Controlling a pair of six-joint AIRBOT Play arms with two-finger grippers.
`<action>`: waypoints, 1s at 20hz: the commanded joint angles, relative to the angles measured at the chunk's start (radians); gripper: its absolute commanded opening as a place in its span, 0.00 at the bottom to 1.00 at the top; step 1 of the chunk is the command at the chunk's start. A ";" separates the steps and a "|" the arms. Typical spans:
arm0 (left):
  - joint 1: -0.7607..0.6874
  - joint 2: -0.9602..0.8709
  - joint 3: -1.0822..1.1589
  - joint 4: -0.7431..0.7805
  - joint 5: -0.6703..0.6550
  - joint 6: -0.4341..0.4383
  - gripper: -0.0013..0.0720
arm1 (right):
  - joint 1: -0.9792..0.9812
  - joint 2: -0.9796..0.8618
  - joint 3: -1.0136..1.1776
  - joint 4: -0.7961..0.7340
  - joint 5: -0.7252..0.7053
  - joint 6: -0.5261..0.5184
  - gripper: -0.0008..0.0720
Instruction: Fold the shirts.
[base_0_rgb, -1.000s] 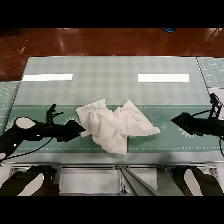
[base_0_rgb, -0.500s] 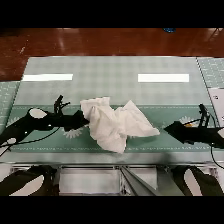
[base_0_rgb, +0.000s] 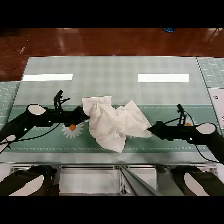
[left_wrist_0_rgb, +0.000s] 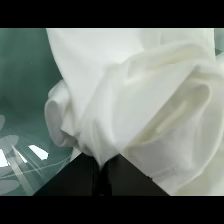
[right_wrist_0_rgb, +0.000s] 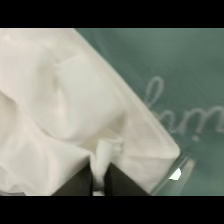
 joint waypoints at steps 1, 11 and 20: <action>0.007 0.000 0.007 0.000 -0.005 0.006 0.04 | 0.104 -0.158 0.066 0.319 0.002 -0.286 0.04; 0.328 0.121 0.661 0.000 -0.267 0.015 0.04 | 0.108 -0.111 1.192 -0.355 0.237 0.137 0.04; 0.634 0.412 1.275 0.105 -0.278 0.018 0.04 | 0.108 0.066 1.798 -0.750 0.473 0.263 0.04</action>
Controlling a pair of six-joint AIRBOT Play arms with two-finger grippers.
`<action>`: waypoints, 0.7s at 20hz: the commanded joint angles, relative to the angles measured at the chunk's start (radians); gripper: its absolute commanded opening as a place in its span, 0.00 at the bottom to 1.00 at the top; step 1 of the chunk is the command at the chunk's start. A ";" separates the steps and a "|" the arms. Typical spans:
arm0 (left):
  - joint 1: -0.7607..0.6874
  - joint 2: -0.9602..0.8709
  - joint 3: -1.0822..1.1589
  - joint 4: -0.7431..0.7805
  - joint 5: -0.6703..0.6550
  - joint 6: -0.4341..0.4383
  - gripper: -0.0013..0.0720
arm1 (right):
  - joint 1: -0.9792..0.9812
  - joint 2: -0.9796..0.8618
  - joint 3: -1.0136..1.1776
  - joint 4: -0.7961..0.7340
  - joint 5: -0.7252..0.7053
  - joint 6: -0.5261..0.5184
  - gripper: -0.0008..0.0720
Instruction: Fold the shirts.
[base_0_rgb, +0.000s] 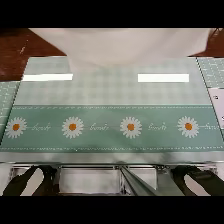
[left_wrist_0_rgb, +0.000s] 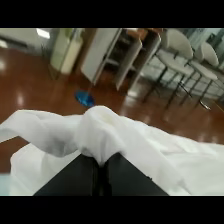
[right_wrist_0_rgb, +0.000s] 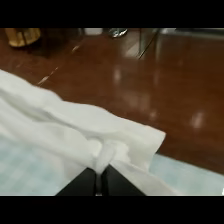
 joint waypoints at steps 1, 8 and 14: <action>0.051 0.125 0.163 0.174 -0.015 0.000 0.04 | 0.000 0.119 0.096 -0.161 0.089 0.057 0.04; -0.385 0.369 0.109 0.977 -0.182 -0.176 0.04 | 0.000 0.331 -0.170 -0.246 0.279 0.128 0.04; -0.537 0.372 -0.226 0.975 -0.289 -0.268 0.04 | 0.001 0.393 -0.649 -0.135 0.177 0.153 0.04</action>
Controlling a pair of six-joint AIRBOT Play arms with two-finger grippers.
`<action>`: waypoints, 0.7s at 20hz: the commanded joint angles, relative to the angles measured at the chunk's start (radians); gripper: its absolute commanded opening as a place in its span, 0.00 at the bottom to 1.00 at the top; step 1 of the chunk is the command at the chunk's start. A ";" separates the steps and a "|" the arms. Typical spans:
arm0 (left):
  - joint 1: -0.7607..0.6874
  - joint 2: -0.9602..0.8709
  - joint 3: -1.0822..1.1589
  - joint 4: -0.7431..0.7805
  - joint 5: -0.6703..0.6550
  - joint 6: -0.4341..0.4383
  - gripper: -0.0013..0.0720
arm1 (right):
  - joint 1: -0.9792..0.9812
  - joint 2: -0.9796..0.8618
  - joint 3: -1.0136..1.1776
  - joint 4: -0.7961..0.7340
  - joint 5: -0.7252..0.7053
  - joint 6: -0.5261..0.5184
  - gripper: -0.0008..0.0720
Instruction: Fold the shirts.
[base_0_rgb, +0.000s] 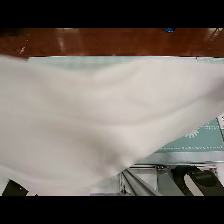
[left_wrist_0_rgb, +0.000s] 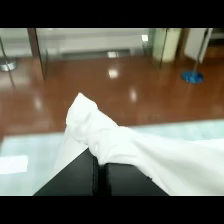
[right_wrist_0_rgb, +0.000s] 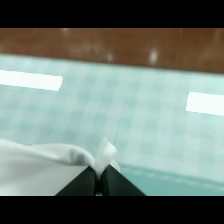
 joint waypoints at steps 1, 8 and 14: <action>-0.060 -0.006 -0.243 0.045 -0.023 -0.056 0.04 | 0.000 0.027 -0.285 0.086 -0.096 0.016 0.04; -0.060 -0.298 -0.681 0.032 0.441 -0.212 0.04 | 0.000 -0.168 -0.651 0.070 -0.410 0.012 0.04; -0.060 -0.794 -0.483 -0.078 0.696 -0.211 0.04 | -0.146 -0.624 -0.530 0.200 -0.633 -0.085 0.04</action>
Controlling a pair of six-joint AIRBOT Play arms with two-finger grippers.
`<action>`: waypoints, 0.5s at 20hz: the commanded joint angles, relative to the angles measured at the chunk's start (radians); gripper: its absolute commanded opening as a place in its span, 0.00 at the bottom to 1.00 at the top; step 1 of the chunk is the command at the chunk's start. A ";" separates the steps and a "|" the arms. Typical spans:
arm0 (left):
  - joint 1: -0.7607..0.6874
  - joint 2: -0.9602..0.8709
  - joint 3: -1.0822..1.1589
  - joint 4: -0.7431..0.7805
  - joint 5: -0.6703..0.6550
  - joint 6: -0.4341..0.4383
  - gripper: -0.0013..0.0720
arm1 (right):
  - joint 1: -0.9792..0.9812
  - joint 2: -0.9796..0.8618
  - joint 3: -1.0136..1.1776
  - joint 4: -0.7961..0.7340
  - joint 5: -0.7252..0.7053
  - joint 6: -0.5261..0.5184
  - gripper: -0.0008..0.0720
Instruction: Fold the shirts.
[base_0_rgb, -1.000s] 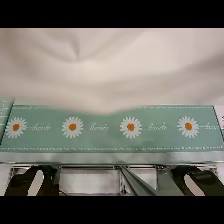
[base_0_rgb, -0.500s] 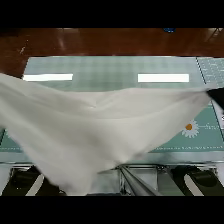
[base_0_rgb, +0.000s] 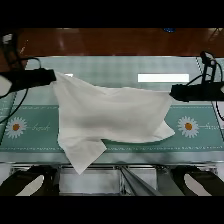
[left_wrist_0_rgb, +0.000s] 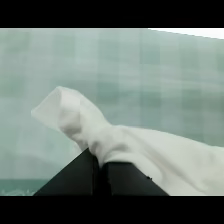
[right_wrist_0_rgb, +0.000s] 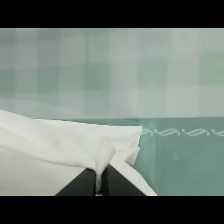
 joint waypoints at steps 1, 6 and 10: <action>0.000 -0.283 0.135 -0.063 0.109 -0.012 0.04 | -0.089 -0.266 0.088 0.145 -0.129 -0.095 0.04; 0.000 -0.544 0.429 -0.197 0.010 -0.011 0.04 | -0.122 -0.511 0.260 0.246 -0.159 -0.101 0.04; 0.037 -0.603 0.597 -0.214 -0.177 0.027 0.71 | -0.154 -0.546 0.374 0.266 -0.094 -0.108 0.57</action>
